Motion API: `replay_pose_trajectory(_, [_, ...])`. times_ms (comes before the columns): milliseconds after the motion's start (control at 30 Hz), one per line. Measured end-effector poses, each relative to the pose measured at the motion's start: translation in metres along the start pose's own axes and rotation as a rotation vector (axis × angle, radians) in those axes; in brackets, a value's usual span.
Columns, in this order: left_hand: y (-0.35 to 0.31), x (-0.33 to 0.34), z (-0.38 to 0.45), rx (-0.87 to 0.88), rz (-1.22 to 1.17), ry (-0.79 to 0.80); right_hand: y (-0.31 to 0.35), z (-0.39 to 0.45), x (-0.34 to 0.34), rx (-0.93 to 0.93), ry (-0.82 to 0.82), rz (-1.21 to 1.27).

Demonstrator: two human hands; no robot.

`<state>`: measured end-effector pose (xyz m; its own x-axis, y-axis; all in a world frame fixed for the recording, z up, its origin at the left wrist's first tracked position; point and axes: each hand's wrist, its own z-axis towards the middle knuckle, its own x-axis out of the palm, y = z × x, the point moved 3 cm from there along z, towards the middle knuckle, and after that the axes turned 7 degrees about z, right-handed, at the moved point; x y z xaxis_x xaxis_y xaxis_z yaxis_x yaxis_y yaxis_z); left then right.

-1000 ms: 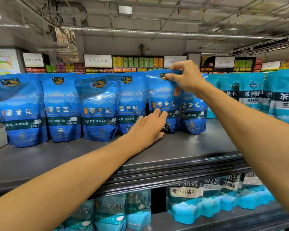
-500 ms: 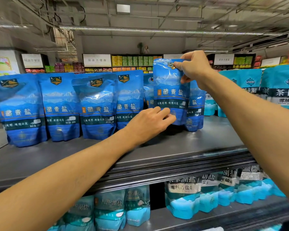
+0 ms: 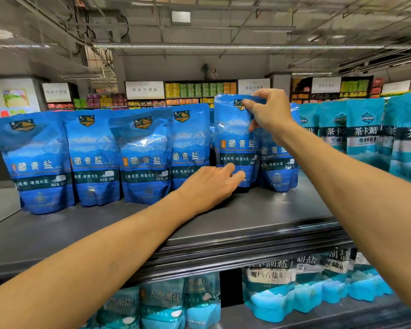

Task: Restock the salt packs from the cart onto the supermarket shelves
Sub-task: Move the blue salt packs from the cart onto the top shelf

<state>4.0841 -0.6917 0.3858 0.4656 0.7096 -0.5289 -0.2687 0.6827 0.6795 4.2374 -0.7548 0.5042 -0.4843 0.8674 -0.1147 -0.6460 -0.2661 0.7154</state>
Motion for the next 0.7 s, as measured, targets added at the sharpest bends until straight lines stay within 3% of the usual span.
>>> replay_pose_trajectory(233, [0.006, 0.001, 0.002, -0.058, -0.175, 0.202, -0.005, -0.010, 0.012, -0.049, 0.082, -0.110])
replay_pose_trajectory(700, [0.004, -0.014, -0.004, -0.171, -0.437, 0.092, 0.006, -0.026, -0.003, -0.145, 0.070, -0.213])
